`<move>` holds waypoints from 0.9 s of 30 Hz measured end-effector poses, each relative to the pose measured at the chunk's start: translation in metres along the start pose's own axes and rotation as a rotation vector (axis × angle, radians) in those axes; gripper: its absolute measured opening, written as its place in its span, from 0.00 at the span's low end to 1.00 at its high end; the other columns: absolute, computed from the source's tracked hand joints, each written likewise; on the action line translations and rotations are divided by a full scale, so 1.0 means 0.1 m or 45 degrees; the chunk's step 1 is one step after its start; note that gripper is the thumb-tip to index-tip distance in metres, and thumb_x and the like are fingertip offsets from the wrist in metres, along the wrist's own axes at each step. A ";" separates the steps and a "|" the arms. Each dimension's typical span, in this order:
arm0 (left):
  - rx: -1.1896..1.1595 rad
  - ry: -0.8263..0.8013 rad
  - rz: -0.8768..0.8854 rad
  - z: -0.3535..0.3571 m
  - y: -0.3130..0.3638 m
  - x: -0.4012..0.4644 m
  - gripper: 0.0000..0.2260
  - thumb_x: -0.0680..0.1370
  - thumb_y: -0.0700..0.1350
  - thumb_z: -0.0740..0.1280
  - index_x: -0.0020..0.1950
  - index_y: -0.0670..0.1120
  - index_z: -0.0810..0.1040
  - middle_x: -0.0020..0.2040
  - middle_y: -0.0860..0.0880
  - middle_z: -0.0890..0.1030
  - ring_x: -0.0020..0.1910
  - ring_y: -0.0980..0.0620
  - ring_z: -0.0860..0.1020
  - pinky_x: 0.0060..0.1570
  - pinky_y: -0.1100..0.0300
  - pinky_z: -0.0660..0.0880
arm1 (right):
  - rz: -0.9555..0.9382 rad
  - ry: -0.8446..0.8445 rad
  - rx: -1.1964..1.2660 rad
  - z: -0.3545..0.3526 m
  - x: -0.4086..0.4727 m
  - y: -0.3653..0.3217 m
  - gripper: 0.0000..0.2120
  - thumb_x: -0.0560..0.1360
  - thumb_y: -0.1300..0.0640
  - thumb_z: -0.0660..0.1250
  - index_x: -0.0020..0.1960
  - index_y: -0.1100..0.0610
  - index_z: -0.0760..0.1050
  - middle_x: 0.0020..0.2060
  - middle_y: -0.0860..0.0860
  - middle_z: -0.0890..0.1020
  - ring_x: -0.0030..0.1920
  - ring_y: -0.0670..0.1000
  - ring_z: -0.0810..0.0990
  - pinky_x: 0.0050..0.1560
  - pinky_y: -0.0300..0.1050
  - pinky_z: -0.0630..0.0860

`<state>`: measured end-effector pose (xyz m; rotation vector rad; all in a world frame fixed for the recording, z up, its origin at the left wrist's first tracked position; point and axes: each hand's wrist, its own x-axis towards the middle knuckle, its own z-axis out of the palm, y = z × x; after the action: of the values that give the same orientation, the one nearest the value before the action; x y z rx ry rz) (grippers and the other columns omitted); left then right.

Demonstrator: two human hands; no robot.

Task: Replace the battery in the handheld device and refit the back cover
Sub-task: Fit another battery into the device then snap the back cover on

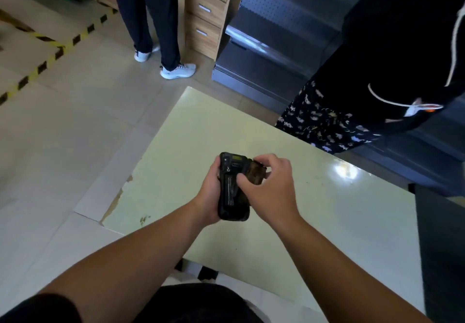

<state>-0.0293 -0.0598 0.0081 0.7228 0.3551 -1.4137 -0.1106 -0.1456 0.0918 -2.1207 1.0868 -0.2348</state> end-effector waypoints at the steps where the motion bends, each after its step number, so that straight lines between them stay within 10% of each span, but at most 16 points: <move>1: 0.026 -0.024 -0.020 0.06 0.00 0.01 0.36 0.77 0.72 0.51 0.51 0.48 0.88 0.47 0.46 0.88 0.44 0.46 0.86 0.43 0.56 0.82 | -0.036 -0.011 -0.031 -0.03 -0.05 -0.06 0.19 0.67 0.48 0.77 0.56 0.44 0.75 0.51 0.41 0.70 0.55 0.48 0.77 0.52 0.40 0.77; 27: 0.176 0.036 0.044 0.31 0.17 -0.02 0.37 0.74 0.75 0.52 0.54 0.48 0.87 0.52 0.43 0.88 0.50 0.42 0.85 0.50 0.50 0.82 | -0.412 0.097 -0.240 -0.41 -0.19 -0.11 0.22 0.70 0.48 0.80 0.60 0.51 0.77 0.57 0.47 0.72 0.58 0.50 0.74 0.48 0.52 0.82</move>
<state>-0.0186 -0.0787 0.0365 0.8583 0.2673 -1.4064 -0.1347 -0.1486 0.1321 -2.4725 0.8293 -0.3807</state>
